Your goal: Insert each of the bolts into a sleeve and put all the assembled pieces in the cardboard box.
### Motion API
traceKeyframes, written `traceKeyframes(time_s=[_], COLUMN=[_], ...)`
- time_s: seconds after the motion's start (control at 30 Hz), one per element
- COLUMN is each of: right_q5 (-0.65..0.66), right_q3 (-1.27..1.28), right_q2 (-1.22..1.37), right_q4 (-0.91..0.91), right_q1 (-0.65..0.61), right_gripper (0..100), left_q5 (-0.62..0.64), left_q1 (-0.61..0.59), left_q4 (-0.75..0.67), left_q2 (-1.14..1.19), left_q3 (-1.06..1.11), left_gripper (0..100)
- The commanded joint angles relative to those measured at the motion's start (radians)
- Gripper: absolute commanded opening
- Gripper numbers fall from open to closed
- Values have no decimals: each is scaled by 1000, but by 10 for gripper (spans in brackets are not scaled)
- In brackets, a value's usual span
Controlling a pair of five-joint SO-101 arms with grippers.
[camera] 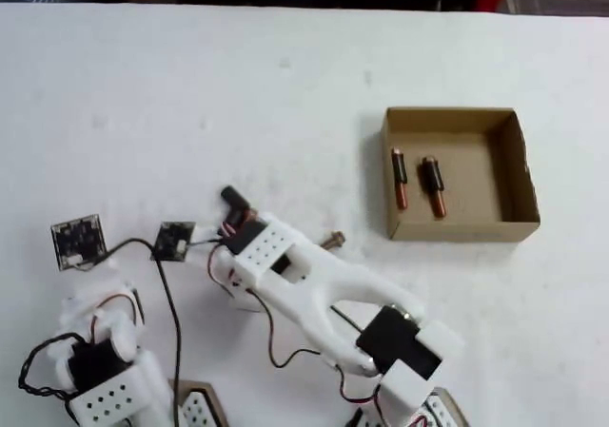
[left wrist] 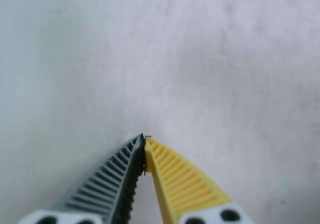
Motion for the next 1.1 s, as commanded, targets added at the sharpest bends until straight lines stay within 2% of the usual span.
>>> traceKeyframes(time_s=[0.0,1.07], right_q5=[-9,-11], right_q3=[-17,-11], right_q2=[8,18], right_q4=[2,5], right_q1=[45,64], right_gripper=[152,152], left_q5=[-12,-11], left_q1=[-5,-5], left_q4=[6,3], left_q2=[-2,-2], left_q3=[-2,-2], left_gripper=[24,24])
